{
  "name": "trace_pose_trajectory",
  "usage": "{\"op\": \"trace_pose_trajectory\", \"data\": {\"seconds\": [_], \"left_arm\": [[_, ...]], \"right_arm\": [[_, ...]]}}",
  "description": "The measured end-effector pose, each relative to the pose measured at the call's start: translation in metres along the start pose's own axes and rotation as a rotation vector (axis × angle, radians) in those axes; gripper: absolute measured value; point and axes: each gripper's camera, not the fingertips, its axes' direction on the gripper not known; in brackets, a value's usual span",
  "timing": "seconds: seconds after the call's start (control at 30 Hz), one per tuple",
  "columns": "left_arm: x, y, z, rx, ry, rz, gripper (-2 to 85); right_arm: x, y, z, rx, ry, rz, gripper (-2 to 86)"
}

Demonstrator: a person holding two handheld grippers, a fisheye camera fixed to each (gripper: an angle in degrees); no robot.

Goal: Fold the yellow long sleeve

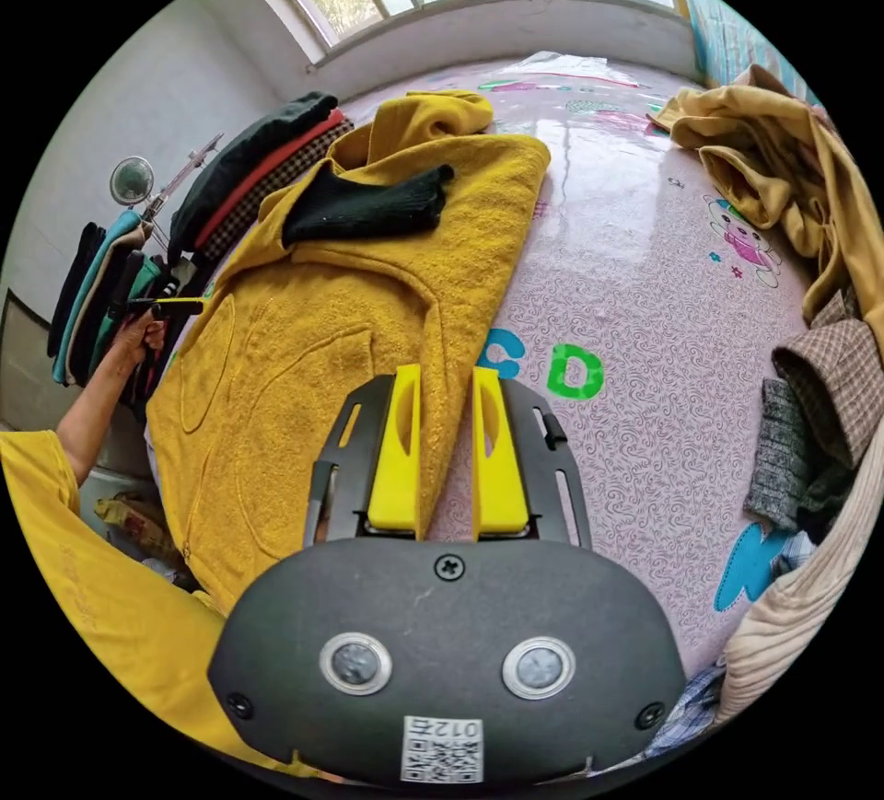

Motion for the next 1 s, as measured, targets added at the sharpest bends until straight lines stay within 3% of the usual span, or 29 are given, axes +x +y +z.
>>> {"op": "trace_pose_trajectory", "data": {"seconds": [0.17, 0.3, 0.43, 0.6, 0.73, 0.87, 0.9, 1.0], "left_arm": [[0.023, 0.009, 0.014, -0.021, -0.008, 0.094, 7.3], [0.077, 0.024, 0.025, -0.026, -0.258, 0.273, 3.8], [0.107, 0.044, 0.034, -0.025, -0.486, 0.325, 1.7], [0.116, 0.074, 0.030, -0.030, -0.465, 0.338, 1.0], [0.126, 0.093, 0.064, -0.105, -0.499, 0.438, 1.1], [0.167, 0.120, 0.084, -0.017, -0.774, 0.519, 1.5], [0.175, 0.130, 0.080, 0.023, -0.826, 0.507, 1.4], [0.172, 0.158, 0.043, 0.165, -0.733, 0.333, 0.9]], "right_arm": [[-0.012, 0.014, 0.005, -0.036, 0.002, -0.104, 6.5], [-0.040, 0.035, 0.012, -0.016, 0.124, -0.240, 4.1], [-0.050, 0.052, 0.013, -0.015, 0.216, -0.302, 2.8], [-0.068, 0.075, 0.011, -0.087, 0.348, -0.384, 2.5], [-0.067, 0.091, 0.013, -0.126, 0.325, -0.306, 3.0], [-0.083, 0.105, 0.016, -0.078, 0.388, -0.216, 4.0], [-0.091, 0.110, 0.014, -0.083, 0.421, -0.186, 4.8], [-0.119, 0.137, -0.012, 0.023, 0.498, -0.160, 5.7]]}}
